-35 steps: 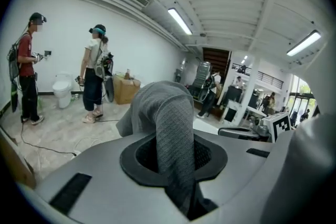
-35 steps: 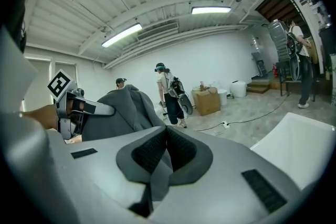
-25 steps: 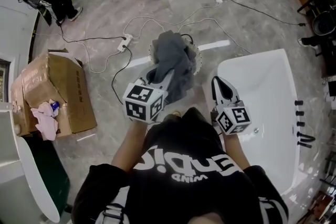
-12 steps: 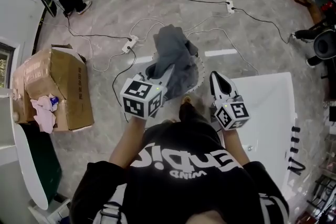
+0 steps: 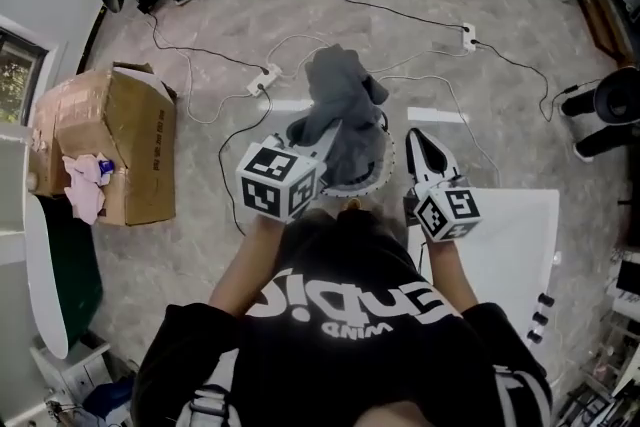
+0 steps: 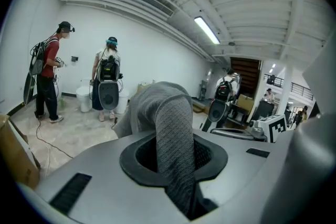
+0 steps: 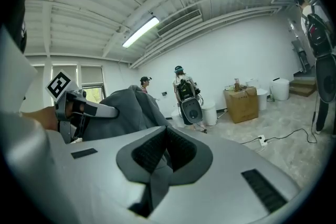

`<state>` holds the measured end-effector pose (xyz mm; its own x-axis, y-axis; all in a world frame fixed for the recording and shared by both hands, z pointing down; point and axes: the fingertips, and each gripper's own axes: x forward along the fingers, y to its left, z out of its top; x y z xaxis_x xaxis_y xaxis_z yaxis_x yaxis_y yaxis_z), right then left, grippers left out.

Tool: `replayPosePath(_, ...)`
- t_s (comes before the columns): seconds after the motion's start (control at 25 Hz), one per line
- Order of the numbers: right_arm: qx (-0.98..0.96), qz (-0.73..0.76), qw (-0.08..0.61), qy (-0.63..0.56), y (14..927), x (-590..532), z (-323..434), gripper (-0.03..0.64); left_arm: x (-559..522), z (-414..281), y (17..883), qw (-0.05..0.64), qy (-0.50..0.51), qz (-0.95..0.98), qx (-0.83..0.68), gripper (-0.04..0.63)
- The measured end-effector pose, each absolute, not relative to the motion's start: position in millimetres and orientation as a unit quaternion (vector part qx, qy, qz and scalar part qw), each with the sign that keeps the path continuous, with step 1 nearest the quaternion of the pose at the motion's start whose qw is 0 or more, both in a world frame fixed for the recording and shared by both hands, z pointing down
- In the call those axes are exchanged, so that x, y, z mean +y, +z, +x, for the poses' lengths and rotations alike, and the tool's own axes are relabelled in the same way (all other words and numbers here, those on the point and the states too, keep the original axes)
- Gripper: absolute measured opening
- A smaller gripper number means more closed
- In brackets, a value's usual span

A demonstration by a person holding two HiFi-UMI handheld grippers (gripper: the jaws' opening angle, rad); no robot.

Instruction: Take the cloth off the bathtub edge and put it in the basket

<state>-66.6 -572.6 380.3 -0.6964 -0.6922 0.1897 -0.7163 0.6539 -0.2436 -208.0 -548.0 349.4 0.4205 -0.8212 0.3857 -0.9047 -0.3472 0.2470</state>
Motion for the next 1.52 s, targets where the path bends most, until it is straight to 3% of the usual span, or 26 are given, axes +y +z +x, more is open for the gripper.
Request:
replayPosePath(0.88,-0.885,0.419,0.066,0.192,437,-613,-106,0.014,-586,-237,436,0.283,0.147,0.816,-0.482,0.083)
replayPosePath(1.52,-0.841,0.454,0.137,0.260,619,-610,-79,0.014,-610,-198,656,0.364,0.206,0.812,-0.407,0.083)
